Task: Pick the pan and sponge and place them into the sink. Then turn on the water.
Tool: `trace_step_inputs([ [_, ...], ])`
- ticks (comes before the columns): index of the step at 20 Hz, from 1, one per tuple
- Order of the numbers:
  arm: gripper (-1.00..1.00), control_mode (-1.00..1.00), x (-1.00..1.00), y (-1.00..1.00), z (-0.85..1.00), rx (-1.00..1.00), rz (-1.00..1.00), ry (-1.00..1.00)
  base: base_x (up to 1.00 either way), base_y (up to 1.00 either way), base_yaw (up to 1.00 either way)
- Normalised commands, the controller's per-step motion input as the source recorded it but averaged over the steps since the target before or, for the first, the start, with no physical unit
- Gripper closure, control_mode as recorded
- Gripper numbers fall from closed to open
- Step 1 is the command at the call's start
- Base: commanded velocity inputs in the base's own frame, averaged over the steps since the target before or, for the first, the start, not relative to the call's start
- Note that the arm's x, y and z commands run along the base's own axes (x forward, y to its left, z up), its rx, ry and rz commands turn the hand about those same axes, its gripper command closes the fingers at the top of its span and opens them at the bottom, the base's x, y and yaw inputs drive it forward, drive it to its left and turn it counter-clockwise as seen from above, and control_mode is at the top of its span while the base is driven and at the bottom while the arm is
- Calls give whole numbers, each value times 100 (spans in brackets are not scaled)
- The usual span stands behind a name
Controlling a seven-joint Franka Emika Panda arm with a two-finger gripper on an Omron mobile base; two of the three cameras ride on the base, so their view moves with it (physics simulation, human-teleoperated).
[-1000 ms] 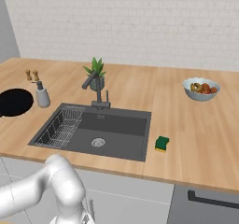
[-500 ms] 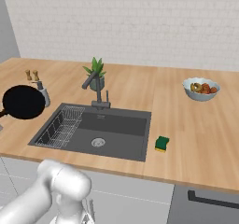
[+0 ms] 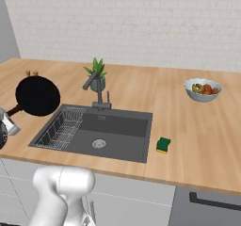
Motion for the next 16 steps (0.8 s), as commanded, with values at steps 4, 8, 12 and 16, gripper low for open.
trace_step_inputs([
  [4, 100, -100, -21, -89, 90, 22, 0, -5, 0, 0, 0],
  [8, 100, -100, -14, -84, 74, 19, 0, 0, 0, 0, 0],
  [12, 100, -100, -24, -87, 69, 14, 4, 0, 0, 0, 0],
  [16, 100, -100, -39, -81, 70, 5, 0, 0, 0, 0, 0],
])
